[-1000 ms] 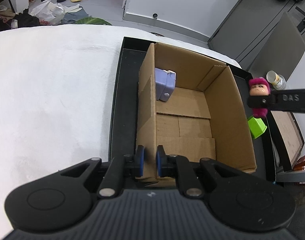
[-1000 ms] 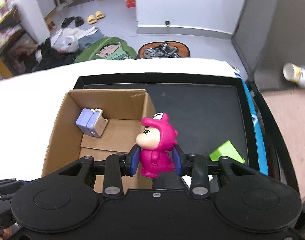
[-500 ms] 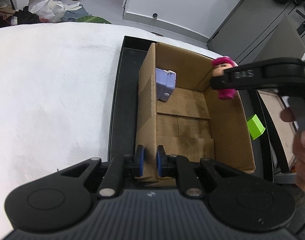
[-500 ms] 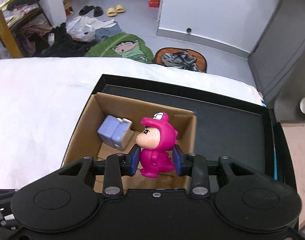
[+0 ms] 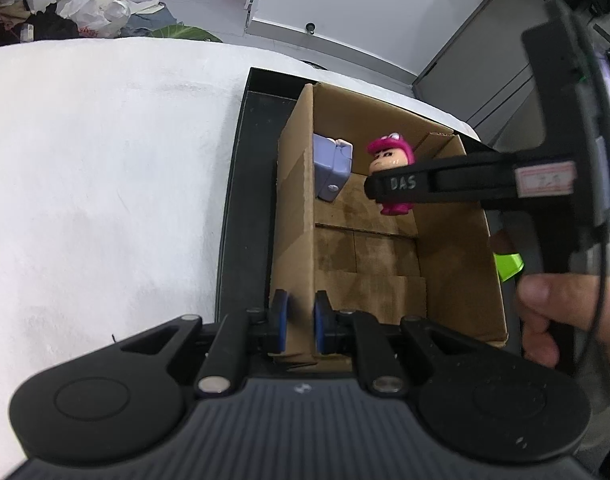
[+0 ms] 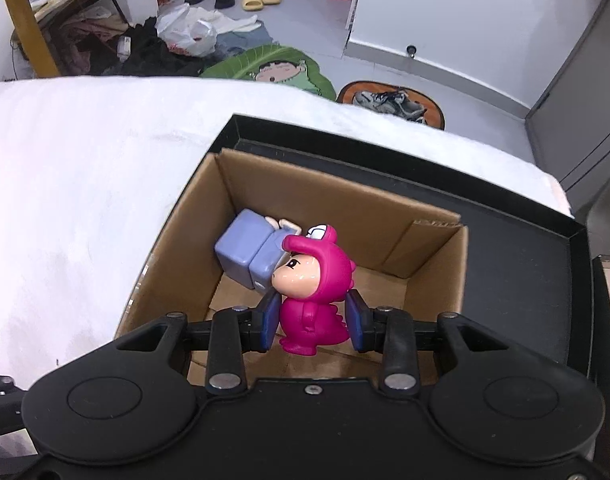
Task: Organize rigid objects
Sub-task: 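Open the right gripper to release the pink figurine beside the lavender block, then move the right gripper back over the tray toward the blue-and-red figurine, then close the right gripper on the blue-and-red figurine with the jar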
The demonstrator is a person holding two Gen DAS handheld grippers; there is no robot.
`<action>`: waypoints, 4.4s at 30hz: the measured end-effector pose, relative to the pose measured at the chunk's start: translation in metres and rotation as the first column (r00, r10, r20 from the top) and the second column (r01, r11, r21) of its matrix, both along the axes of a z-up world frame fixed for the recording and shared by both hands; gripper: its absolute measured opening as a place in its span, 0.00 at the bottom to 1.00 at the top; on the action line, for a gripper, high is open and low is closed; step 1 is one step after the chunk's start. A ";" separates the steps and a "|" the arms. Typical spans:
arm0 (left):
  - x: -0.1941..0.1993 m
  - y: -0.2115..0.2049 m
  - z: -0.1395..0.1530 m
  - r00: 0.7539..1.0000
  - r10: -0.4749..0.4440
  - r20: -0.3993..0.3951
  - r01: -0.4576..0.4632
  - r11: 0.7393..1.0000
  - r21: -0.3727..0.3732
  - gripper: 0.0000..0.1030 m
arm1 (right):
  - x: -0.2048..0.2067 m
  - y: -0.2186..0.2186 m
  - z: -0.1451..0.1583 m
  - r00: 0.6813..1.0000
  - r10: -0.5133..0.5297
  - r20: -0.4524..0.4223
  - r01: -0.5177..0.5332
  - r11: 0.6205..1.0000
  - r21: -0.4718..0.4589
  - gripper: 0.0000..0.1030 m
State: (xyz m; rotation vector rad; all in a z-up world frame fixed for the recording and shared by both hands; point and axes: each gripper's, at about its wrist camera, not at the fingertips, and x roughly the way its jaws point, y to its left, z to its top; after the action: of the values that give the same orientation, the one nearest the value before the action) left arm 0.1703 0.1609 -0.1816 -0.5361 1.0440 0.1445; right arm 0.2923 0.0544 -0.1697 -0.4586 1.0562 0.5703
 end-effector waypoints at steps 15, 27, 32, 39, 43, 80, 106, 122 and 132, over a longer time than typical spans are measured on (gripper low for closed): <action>0.000 -0.001 0.000 1.000 0.006 -0.007 -0.006 1.000 0.005 0.12 | -0.004 -0.012 0.002 0.998 0.012 0.061 -0.014 1.000 0.025 0.51; 0.001 -0.005 0.000 1.000 0.017 -0.010 -0.017 1.000 0.019 0.12 | -0.017 -0.049 0.039 0.993 0.001 0.116 -0.016 0.992 0.128 0.54; -0.001 -0.005 0.000 1.000 0.026 -0.011 -0.026 0.999 0.021 0.12 | -0.017 -0.065 0.053 0.990 -0.015 0.139 -0.005 0.989 0.145 0.61; 0.001 -0.008 0.001 1.000 0.022 -0.020 -0.021 0.999 0.036 0.12 | -0.019 -0.088 0.064 0.984 -0.048 0.172 0.021 0.988 0.154 0.68; 0.001 -0.009 0.001 1.000 0.022 -0.019 -0.021 0.999 0.046 0.12 | -0.016 -0.102 0.067 0.982 -0.078 0.170 0.050 0.985 0.163 0.73; -0.005 -0.004 0.004 1.000 0.023 -0.017 -0.021 0.997 0.071 0.11 | -0.012 -0.178 0.002 0.969 -0.150 -0.197 0.184 0.968 0.168 0.90; -0.004 -0.003 0.004 0.999 0.029 -0.022 -0.028 0.998 0.065 0.12 | -0.009 -0.168 -0.048 0.961 -0.157 -0.229 0.167 0.986 0.027 0.78; -0.004 -0.010 0.003 1.000 -0.001 -0.006 0.001 0.998 0.069 0.11 | -0.015 -0.175 -0.032 0.971 -0.146 -0.191 0.152 0.988 0.016 0.57; -0.007 -0.013 0.005 1.000 -0.016 0.004 0.016 0.997 0.074 0.12 | -0.012 -0.176 0.002 0.983 -0.136 -0.126 0.140 0.990 0.024 0.57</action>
State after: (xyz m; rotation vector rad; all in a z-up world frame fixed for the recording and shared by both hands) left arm 0.1634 0.1483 -0.1765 -0.4605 1.0348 0.1670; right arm 0.2800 -0.1211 -0.1675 -0.3216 1.1857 0.4964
